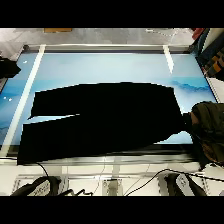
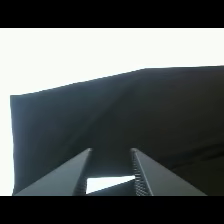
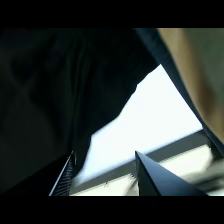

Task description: Fold the clothes and pants, and hang the long-sleeved shirts on hangers.

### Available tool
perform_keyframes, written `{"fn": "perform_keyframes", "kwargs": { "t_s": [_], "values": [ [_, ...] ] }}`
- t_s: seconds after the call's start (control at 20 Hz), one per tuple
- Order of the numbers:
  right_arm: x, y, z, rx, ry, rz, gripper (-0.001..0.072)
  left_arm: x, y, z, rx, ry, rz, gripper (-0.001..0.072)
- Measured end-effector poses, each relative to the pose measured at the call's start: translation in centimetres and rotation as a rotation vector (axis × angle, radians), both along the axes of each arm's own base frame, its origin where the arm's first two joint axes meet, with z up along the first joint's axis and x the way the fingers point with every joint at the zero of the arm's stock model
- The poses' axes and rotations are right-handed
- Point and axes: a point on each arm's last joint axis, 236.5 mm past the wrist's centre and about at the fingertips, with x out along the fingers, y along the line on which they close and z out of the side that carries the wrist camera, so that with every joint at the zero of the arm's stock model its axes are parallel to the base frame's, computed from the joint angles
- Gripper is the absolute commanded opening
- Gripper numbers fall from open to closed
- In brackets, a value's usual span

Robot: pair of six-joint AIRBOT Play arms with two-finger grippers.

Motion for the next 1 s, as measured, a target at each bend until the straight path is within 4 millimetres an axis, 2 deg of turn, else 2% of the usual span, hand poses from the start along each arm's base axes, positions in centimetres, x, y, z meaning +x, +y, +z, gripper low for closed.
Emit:
{"fn": "perform_keyframes", "kwargs": {
  "t_s": [0.05, 0.2, 0.5, 0.7, 0.75, 0.8, 0.85, 0.95, 1.0],
  "values": [
    [0.4, -0.3, -0.1, 0.013, -0.015, -0.05, 0.0504, 0.1, 0.1, -0.1, 0.001, 0.001, 0.001, 0.0322],
    [1.1, -1.1, -1.0, 0.052, -0.027, -0.18, 0.0504, 0.6, 0.3, -0.9, 0.002, 0.019, 0.002, 0.0322],
    [0.6, -1.0, -5.0, 0.152, 0.024, -0.372, 0.0492, 2.1, 0.7, -3.4, -0.012, 0.076, 0.003, 0.0322],
    [1.1, -0.9, -6.9, 0.144, 0.015, -0.403, 0.0482, 3.0, 0.9, -5.4, -0.023, 0.119, 0.005, 0.0319],
    [1.5, -0.7, -7.1, 0.135, 0.008, -0.393, 0.0448, 3.3, 0.9, -6.0, -0.026, 0.132, 0.006, 0.0318],
    [2.1, -0.5, -7.4, 0.122, -0.001, -0.384, 0.0431, 3.5, 1.0, -6.4, -0.029, 0.142, 0.007, 0.0272],
    [2.7, -0.3, -7.6, 0.106, -0.011, -0.375, 0.0398, 3.6, 1.1, -6.8, -0.031, 0.15, 0.008, 0.0188],
    [4.0, -0.2, -7.7, 0.064, -0.046, -0.369, 0.0371, 3.9, 1.6, -7.5, -0.036, 0.163, 0.019, 0.0181],
    [4.5, -0.1, -7.7, 0.047, -0.059, -0.358, 0.0317, 4.0, 2.0, -7.7, -0.039, 0.165, 0.029, 0.0181]
  ]
}}
